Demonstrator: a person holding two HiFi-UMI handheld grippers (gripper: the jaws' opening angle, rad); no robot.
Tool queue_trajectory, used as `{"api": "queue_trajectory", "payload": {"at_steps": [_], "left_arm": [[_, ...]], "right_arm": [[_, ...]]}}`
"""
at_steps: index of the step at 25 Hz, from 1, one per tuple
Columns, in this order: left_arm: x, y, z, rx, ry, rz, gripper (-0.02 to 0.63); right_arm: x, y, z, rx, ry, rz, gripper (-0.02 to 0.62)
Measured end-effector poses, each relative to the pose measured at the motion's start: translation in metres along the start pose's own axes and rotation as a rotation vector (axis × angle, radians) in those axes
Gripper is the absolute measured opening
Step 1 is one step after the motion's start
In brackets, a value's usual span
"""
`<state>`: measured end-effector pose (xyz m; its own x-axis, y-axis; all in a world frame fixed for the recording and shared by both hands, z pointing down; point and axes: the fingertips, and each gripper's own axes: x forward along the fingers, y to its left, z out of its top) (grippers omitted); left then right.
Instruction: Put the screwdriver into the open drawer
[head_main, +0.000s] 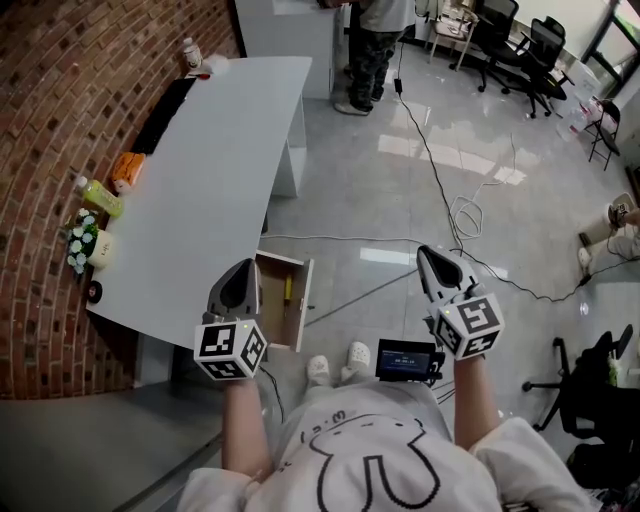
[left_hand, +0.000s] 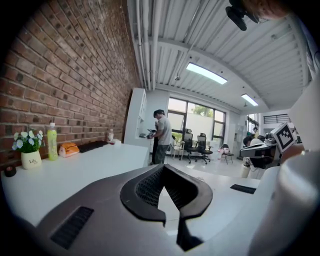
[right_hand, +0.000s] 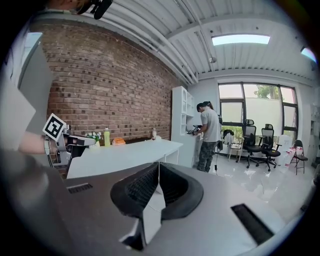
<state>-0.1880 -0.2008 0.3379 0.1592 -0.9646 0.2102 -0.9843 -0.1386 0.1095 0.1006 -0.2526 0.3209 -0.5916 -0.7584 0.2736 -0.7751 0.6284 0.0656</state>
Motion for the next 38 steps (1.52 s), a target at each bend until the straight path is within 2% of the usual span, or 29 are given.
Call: {"api": "queue_trajectory", "payload": {"at_steps": [9,14,38], "left_arm": [[-0.017,-0.016,0.044,0.067,-0.123,-0.013,0.012],[-0.023,-0.029,0.057,0.093,-0.171,-0.038,0.012],[-0.027,-0.038,0.077,0.137,-0.213,-0.072,0.012]], "right_arm": [[-0.014,0.005,0.032,-0.039,-0.083,0.0,0.02],[-0.02,0.01,0.042,-0.02,-0.129,0.029,0.02],[-0.015,0.017,0.052,-0.086,-0.134,0.037,0.02]]}}
